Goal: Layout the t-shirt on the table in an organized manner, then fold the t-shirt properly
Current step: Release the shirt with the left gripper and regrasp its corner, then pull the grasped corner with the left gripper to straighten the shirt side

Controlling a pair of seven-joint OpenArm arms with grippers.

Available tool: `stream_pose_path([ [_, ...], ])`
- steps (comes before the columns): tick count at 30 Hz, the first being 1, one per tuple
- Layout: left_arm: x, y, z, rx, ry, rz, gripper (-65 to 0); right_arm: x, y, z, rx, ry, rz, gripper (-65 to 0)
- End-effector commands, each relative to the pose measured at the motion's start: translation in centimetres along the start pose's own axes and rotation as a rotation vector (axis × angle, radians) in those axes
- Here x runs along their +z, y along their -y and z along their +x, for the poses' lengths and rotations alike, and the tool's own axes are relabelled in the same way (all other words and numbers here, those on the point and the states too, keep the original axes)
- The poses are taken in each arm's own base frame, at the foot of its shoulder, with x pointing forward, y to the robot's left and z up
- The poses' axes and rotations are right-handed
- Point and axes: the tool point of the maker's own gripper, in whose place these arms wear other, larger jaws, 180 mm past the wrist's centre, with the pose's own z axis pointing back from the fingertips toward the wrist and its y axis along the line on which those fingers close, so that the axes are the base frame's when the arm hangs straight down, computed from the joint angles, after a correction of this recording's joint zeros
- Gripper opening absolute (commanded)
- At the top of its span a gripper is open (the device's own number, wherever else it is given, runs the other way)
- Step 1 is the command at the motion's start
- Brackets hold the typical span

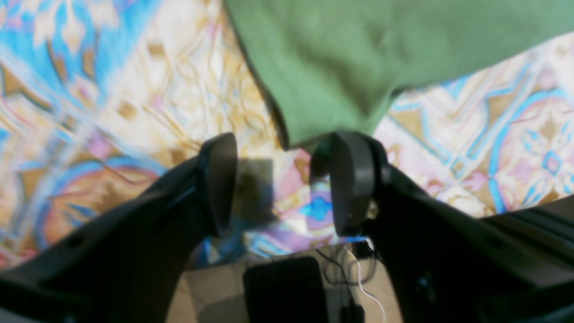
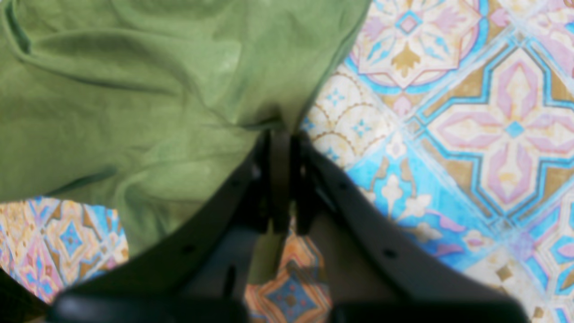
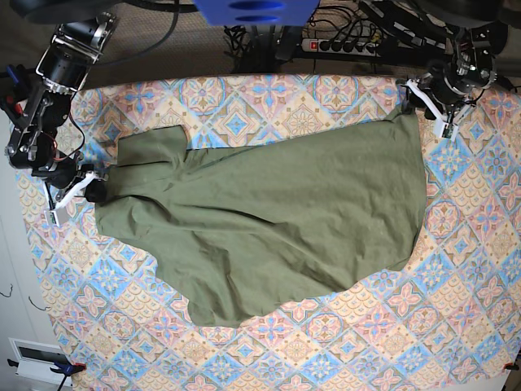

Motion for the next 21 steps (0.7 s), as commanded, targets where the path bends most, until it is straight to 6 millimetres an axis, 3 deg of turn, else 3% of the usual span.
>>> stream_pose_path([
  [1,0.1,0.5,1.3,-0.021,0.043,-0.02,-32.3,0.7,0.1,2.1,0.025,0.057,0.0,-63.9],
  [5,-0.4,2.1,1.2,-0.028,0.041,-0.059,-32.3,0.7,0.1,2.1,0.026,0.058,0.0,-63.9],
  [9,-0.1,3.4,2.4,-0.038,0.083,-0.078,-33.2,0.7,0.1,2.1,0.026,0.058,0.0,-63.9],
  [14,0.3,4.3,3.5,-0.056,0.118,-0.091,-45.6,0.7,0.1,2.1,0.026,0.058,0.0,-63.9],
  [21,-0.8,5.5,3.8,-0.083,0.105,-0.129,-47.1,0.7,0.1,2.1,0.026,0.058,0.0,-63.9],
])
